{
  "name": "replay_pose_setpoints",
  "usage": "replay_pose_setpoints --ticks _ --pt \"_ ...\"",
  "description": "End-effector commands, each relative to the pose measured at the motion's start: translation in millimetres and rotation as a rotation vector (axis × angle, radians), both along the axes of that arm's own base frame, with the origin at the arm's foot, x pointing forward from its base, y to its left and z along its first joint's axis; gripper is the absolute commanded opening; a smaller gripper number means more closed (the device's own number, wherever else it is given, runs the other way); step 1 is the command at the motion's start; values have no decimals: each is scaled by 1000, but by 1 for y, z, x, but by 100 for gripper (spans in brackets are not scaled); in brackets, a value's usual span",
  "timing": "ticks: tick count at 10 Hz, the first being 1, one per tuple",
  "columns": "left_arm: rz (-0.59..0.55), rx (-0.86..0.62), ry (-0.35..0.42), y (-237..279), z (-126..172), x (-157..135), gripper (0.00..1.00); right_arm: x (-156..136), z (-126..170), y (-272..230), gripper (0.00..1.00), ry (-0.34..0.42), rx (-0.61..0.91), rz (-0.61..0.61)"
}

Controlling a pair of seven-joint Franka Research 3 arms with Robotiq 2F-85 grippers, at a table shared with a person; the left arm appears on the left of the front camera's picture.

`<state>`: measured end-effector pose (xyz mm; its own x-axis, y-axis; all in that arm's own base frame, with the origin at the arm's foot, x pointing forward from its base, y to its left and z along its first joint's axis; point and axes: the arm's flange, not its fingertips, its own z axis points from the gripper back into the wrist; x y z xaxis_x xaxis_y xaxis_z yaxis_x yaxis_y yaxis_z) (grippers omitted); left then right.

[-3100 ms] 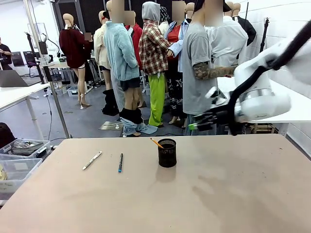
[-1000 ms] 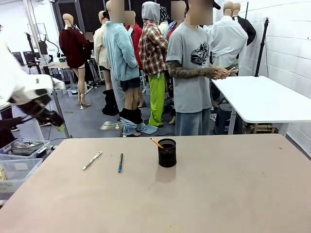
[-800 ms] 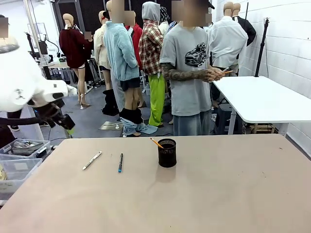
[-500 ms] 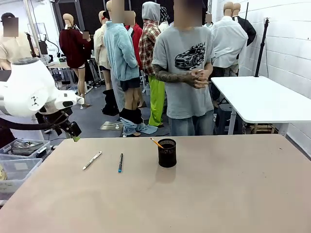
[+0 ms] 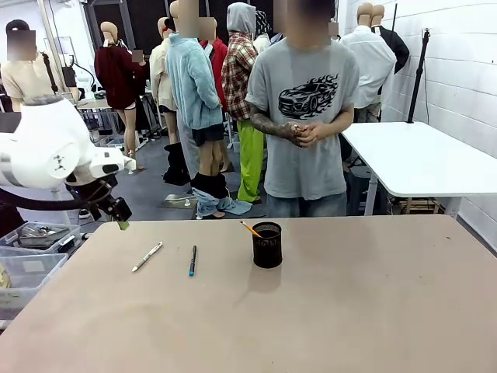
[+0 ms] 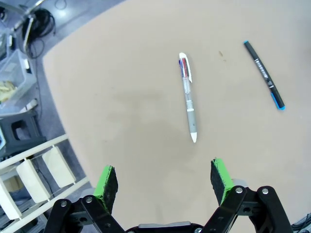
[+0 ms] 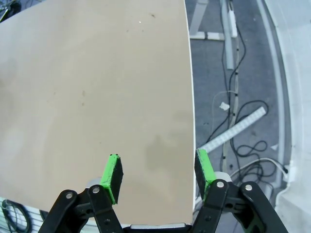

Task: Place the pens into the pen holder.
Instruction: Pick up a writing instrument from the table and place it into the Pen holder.

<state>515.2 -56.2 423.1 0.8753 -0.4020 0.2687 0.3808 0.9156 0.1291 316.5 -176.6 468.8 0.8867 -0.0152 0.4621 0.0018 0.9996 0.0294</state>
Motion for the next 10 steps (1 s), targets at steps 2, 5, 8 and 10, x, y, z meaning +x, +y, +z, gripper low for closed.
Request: replay_pose_setpoints --ticks 2,5,8,10 --pt "-85 -26 86 -15 -26 53 100 0 0 0 75 2 -1 0" --pt "-111 -80 119 -27 -60 72 100 0 0 0 75 2 -1 0" --pt "-142 -97 159 -37 -84 68 100 0 0 0 75 2 -1 0" --pt "-137 -99 185 -36 -92 70 100 0 0 0 75 2 -1 0"
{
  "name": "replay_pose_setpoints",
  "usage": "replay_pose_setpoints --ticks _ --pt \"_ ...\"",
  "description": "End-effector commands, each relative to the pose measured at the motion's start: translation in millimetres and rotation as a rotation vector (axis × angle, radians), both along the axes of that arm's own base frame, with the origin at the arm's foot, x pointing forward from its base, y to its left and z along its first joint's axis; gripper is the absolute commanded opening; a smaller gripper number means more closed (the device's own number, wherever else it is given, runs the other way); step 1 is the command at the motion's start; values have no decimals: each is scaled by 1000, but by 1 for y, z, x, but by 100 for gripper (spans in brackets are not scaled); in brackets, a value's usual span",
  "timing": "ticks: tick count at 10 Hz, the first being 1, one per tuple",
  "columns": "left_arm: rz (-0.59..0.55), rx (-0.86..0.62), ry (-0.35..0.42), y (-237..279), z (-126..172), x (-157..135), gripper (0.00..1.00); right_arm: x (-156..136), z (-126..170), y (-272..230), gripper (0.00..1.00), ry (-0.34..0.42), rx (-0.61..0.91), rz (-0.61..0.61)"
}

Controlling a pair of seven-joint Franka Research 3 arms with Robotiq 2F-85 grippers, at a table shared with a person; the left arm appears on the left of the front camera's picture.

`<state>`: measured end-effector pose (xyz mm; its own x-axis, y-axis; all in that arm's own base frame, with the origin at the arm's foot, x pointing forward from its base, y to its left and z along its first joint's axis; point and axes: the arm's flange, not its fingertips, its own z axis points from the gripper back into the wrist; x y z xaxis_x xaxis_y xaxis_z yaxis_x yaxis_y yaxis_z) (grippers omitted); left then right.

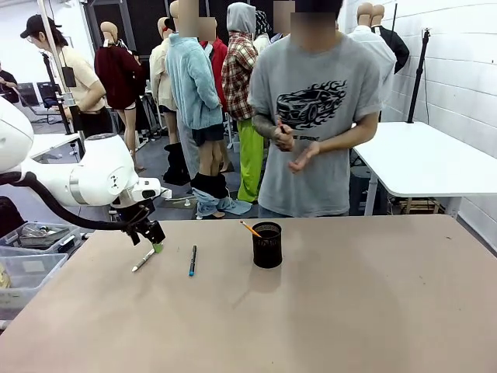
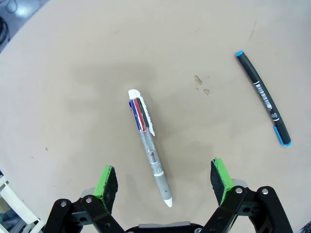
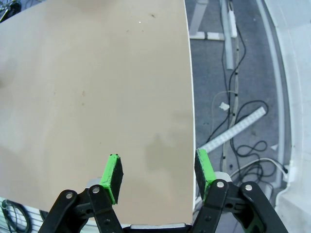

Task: Place the pens into the pen holder.
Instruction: Pick up a writing instrument from the table and place it into the Pen holder.

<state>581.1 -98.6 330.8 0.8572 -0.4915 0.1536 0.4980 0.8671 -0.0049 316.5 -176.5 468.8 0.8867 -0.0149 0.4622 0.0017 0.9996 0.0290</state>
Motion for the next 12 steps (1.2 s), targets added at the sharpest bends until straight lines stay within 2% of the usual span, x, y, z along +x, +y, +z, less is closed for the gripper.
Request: replay_pose_setpoints --ticks 1,3,6,8,10,11,12 --pt "-21 -26 43 7 -5 4 100 0 0 0 75 2 0 0" --pt "-27 -12 61 10 -16 4 100 0 0 0 75 2 0 0" --pt "-32 24 65 7 -29 0 91 0 0 0 75 2 0 0" --pt "-31 70 29 5 -24 -1 51 0 0 0 75 2 0 0" --pt "-38 84 35 3 -26 -1 11 0 0 0 75 2 0 0" --pt "-34 90 48 3 -28 0 0 0 0 0 75 2 0 0" --pt "-40 87 48 1 -29 0 0 0 0 0 75 2 0 0"
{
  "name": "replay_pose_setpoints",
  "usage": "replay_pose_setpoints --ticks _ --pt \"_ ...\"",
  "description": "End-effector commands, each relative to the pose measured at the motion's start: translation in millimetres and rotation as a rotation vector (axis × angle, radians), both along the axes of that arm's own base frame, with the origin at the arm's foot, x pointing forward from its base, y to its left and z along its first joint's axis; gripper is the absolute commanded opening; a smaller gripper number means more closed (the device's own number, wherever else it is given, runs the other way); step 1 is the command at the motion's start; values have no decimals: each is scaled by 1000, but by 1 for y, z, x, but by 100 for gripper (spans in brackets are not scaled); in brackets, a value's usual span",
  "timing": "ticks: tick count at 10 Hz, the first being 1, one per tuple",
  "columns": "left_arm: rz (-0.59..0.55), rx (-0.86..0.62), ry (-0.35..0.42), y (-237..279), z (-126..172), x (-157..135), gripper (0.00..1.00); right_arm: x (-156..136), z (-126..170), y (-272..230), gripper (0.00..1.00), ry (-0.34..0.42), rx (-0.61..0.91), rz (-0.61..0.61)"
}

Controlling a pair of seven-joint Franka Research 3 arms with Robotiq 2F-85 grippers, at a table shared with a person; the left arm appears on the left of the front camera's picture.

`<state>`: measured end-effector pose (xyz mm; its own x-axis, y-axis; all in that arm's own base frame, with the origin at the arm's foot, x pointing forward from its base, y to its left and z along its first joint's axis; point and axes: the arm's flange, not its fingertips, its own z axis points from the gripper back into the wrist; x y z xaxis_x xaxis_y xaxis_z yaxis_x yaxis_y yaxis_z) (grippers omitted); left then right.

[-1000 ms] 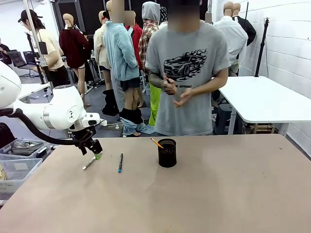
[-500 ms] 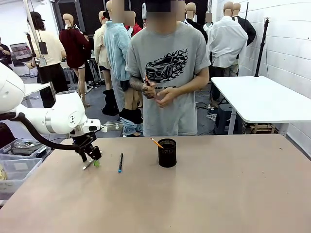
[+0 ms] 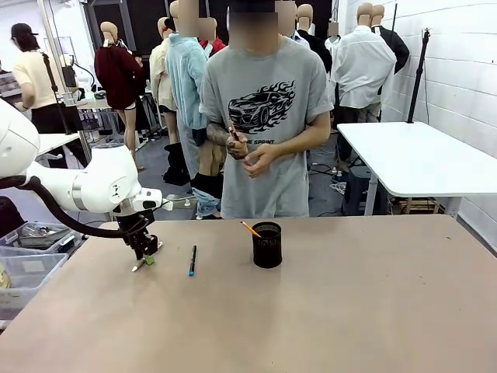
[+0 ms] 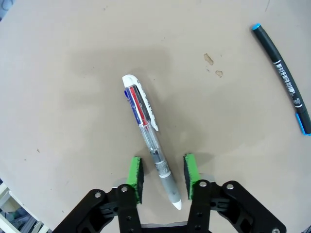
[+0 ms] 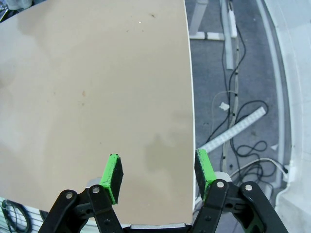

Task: Place the pens into the pen holder.
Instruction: Pick up a writing instrument from the table and place it into the Pen holder.

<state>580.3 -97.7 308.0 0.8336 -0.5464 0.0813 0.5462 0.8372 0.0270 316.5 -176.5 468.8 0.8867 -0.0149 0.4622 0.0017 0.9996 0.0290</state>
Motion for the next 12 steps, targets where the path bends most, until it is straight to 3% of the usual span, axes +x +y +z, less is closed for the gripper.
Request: replay_pose_setpoints --ticks 1,4,6,9,12 --pt "14 18 -1 -1 -7 2 0 0 0 0 75 2 0 0" --pt "-5 26 8 -5 -12 2 0 0 0 0 75 2 0 0" --pt "-34 -20 -6 2 1 -6 0 0 0 0 75 2 0 0" --pt "-166 -249 -126 20 60 -30 0 0 0 0 75 2 0 0" --pt "-304 -440 -190 20 77 -40 0 0 0 0 75 2 0 0"
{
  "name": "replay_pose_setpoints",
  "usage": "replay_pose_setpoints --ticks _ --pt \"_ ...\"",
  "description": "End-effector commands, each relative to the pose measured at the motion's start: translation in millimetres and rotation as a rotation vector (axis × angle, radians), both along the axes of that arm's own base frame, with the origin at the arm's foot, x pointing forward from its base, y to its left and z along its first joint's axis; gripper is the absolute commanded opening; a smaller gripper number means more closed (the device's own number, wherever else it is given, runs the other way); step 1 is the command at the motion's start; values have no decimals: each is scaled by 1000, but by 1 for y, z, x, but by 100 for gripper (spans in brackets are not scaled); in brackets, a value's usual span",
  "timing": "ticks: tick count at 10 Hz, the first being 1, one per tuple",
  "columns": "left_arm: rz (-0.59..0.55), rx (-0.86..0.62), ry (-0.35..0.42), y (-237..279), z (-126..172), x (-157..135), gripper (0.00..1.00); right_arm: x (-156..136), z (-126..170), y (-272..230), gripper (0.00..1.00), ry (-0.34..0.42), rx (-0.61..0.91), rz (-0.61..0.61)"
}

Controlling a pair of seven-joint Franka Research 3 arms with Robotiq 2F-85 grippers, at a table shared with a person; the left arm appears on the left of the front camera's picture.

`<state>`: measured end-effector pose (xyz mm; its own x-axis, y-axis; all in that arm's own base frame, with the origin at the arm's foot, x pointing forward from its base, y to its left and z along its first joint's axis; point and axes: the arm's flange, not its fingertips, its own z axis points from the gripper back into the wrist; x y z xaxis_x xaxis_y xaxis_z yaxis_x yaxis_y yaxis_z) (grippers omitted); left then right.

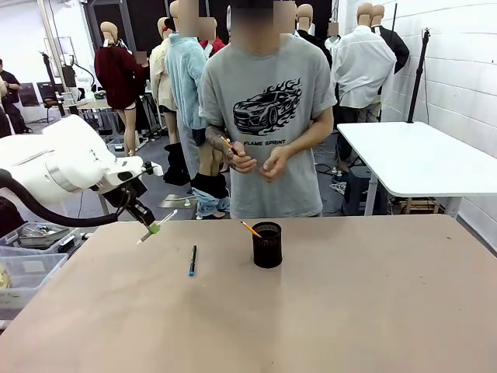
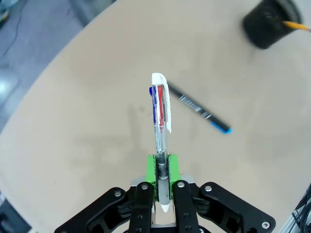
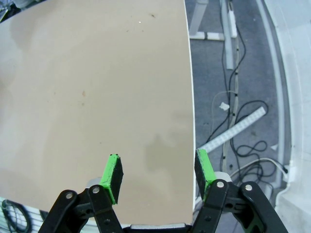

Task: Place the pens into the pen holder.
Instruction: Pick up a writing instrument from the table and place it into the Pen holder.

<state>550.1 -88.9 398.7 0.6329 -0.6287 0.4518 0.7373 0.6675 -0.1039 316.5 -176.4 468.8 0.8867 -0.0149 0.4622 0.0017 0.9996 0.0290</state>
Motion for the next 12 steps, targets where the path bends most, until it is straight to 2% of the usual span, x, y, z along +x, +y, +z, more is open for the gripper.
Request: replay_pose_setpoints --ticks 1,2,3,4,5,8,9,11,12 --pt "-173 -210 -17 2 -13 -13 0 0 0 0 75 2 0 0" --pt "-225 -316 -49 -7 -12 -16 0 0 0 0 75 2 0 0" --pt "-269 -424 -118 -13 -11 -17 0 0 0 0 75 2 0 0" --pt "-278 -499 -156 -14 -10 -18 0 0 0 0 75 2 0 0" --pt "-285 -548 -174 -14 -7 -18 0 0 0 0 75 2 0 0" --pt "-315 -613 -155 -16 -4 -22 0 0 0 0 75 2 0 0" --pt "-316 -651 -201 5 20 -32 0 0 0 0 75 2 0 0" --pt "-282 -737 -470 114 101 -84 0 0 0 0 75 2 0 0" --pt "-220 -753 -598 166 124 -111 0 0 0 0 75 2 0 0"
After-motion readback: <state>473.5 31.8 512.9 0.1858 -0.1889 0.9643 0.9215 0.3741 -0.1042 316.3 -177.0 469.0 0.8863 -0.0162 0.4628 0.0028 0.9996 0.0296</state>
